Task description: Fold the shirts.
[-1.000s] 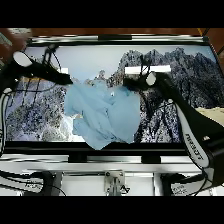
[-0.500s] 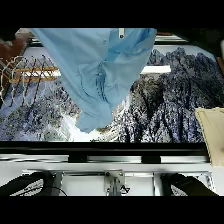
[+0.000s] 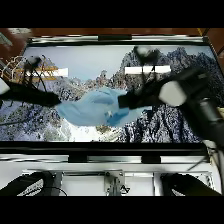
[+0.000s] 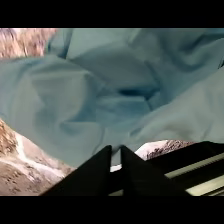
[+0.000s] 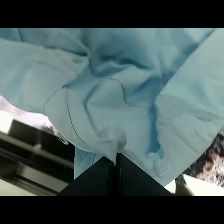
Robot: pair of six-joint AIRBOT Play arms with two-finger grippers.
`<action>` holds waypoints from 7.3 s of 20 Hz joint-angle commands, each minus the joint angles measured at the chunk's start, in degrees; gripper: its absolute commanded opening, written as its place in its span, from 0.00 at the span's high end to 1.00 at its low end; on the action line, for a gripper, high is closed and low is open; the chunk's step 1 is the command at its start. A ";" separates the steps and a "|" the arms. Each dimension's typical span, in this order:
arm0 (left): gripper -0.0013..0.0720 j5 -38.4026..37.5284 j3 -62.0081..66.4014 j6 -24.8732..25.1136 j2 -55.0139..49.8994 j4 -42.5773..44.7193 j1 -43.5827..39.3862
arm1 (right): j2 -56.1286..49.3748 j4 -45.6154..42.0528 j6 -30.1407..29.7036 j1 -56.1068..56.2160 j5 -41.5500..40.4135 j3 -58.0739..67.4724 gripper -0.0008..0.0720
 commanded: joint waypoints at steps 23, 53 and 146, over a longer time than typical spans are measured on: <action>0.34 24.09 -3.78 3.69 -22.62 -22.67 -18.43 | -5.70 -10.95 8.39 7.15 3.82 -15.58 0.88; 0.75 12.92 -18.38 8.74 10.93 0.85 -12.28 | -8.07 2.97 0.52 -1.84 5.07 3.67 0.88; 0.91 3.04 -0.31 -18.08 9.14 26.10 -18.38 | -10.80 -1.88 -6.91 -3.37 20.04 15.56 0.88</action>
